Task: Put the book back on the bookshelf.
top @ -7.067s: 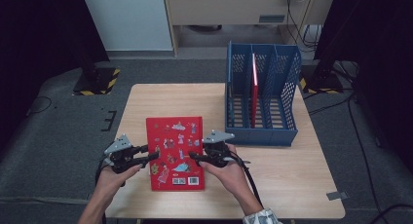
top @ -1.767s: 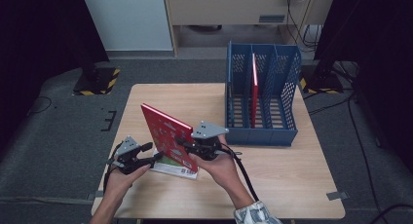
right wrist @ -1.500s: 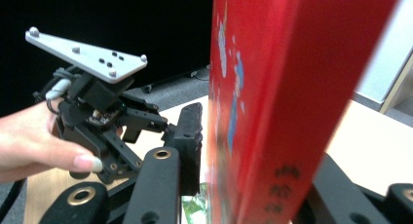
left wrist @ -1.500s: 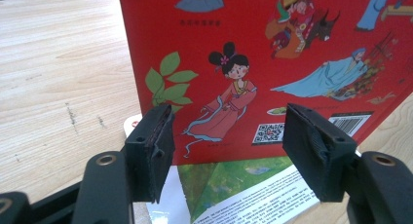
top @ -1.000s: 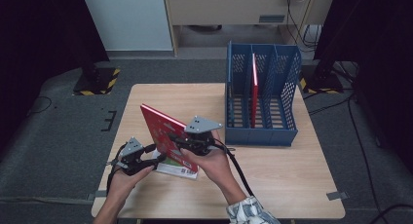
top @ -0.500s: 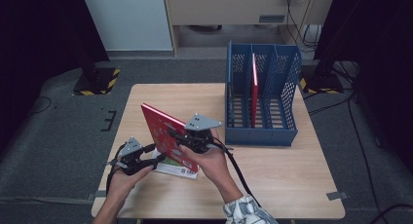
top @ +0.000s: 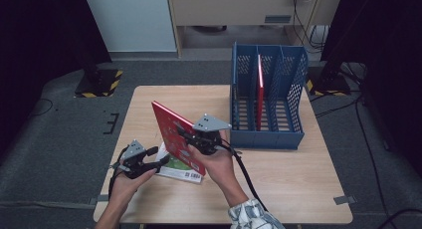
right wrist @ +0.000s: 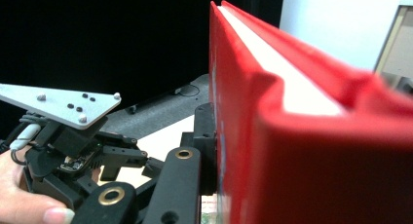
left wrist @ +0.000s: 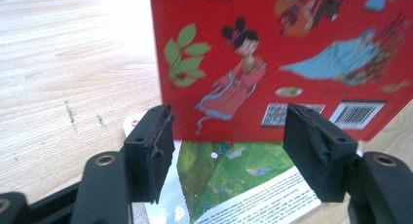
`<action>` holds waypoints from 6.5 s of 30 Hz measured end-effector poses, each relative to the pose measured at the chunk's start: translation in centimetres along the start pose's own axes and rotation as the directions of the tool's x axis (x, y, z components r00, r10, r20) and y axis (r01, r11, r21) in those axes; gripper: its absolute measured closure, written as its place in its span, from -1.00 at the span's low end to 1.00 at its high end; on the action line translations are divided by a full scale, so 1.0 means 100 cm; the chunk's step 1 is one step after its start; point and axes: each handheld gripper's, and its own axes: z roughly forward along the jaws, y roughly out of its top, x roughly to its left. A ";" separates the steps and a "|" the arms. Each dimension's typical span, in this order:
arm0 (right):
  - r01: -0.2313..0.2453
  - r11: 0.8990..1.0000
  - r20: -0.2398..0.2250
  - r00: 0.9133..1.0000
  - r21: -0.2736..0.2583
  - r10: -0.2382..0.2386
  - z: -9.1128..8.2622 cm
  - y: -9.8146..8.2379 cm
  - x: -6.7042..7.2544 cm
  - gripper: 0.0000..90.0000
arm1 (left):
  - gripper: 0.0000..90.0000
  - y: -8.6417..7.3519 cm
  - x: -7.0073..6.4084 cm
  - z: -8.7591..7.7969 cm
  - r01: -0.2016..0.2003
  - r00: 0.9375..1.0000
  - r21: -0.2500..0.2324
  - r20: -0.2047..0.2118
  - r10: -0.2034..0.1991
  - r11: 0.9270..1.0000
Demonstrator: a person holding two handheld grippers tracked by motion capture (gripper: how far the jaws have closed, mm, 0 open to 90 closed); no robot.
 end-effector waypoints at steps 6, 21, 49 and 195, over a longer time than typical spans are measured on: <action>-0.006 1.000 0.024 1.000 -0.007 0.007 -0.006 -0.001 -0.008 0.77 | -0.42 -0.001 -0.002 0.007 -0.017 1.000 0.033 -0.003 0.017 0.999; -0.031 0.999 0.062 0.998 -0.029 0.032 -0.019 -0.001 -0.022 0.77 | -0.90 -0.008 0.010 0.010 -0.005 0.995 0.094 -0.101 0.014 0.996; -0.027 0.998 0.105 0.994 -0.055 0.033 -0.053 0.000 -0.031 0.77 | -0.90 -0.018 0.040 -0.003 0.020 0.971 0.124 -0.237 0.010 0.992; -0.135 0.989 0.611 0.779 -0.056 0.141 -0.150 0.058 -0.183 0.77 | -0.90 -0.021 0.050 -0.004 0.036 0.964 0.141 -0.266 0.003 0.989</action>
